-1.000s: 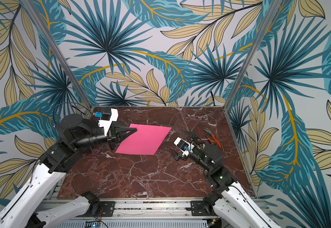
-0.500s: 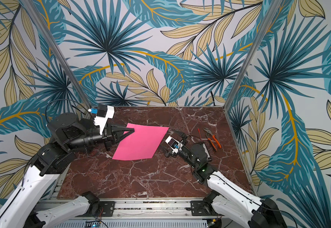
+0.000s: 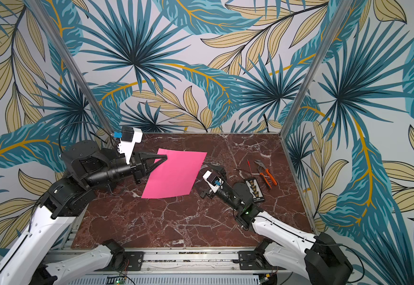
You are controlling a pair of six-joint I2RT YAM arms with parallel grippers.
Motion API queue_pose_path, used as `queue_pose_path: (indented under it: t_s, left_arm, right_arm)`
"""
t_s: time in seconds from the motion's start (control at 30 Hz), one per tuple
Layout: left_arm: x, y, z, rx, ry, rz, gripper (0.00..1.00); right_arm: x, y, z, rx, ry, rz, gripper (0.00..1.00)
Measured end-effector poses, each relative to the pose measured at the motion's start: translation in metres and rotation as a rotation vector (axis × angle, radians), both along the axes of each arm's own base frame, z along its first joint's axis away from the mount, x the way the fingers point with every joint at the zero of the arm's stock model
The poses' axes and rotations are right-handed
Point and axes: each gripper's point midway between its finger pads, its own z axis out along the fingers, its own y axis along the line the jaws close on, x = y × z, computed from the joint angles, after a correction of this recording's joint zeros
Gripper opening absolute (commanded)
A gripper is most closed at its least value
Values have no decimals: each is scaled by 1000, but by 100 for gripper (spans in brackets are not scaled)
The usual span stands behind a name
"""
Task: Fold the square paper diagonally
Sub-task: Fold the paper at the center of the board.
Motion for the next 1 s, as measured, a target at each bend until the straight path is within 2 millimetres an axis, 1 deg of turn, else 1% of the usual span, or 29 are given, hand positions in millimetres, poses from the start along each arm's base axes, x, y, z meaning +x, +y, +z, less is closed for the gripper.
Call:
queue_pose_path:
  t_s: [0.2, 0.53, 0.77, 1.0]
  left_arm:
    - [12, 4, -5, -5, 21, 66, 0]
    - [26, 5, -16, -9, 88, 125, 0]
    - [48, -1, -39, -29, 258, 188, 0]
    - [57, -1, -56, -40, 353, 236, 0]
  right_arm:
    - [-3, 2, 3, 39, 22, 21, 99]
    - [-4, 7, 8, 26, 11, 36, 100]
    - [-4, 8, 11, -16, -15, 28, 99]
    - [-4, 7, 8, -80, -26, 22, 99]
